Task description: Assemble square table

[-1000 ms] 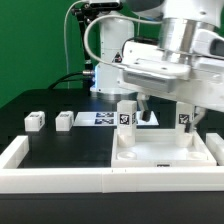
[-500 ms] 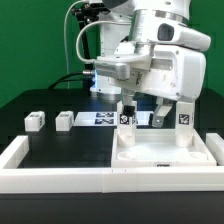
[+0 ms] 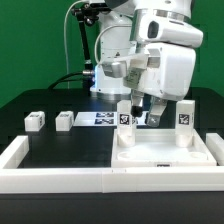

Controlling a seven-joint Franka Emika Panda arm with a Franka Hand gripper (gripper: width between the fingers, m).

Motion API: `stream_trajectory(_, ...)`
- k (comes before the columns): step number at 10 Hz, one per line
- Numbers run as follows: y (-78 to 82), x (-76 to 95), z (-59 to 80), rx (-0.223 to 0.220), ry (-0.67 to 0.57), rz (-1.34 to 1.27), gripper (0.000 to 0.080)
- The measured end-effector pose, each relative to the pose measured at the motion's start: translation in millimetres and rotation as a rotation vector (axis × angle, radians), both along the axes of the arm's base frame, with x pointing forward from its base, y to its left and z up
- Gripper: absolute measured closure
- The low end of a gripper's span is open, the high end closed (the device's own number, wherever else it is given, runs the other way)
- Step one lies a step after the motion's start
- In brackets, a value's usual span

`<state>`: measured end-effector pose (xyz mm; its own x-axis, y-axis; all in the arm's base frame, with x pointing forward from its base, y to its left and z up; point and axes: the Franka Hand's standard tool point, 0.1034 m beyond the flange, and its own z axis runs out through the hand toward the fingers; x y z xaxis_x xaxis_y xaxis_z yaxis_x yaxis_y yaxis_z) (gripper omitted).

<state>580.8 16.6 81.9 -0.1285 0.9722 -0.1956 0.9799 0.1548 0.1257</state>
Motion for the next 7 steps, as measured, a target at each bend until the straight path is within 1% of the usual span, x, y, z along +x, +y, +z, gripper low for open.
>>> stream_trajectory(1, -1.8, 0.4, 0.7, 0.009, -0.009, -0.053, 0.0151)
stream_trajectory(2, -10.8, 2.3, 4.0, 0.022, -0.034, -0.166, 0.0151)
stream_trajectory(3, -16.1, 1.5, 5.9, 0.025, -0.047, -0.285, 0.0151)
stream_trajectory(5, -23.8, -3.9, 4.2, 0.02, -0.047, -0.457, 0.0151)
stream_trajectory(6, -30.7, -8.0, 2.7, 0.029, -0.043, -0.57, 0.0151)
stream_trajectory(7, -40.3, -12.8, 3.4, 0.028, -0.029, -0.657, 0.0151)
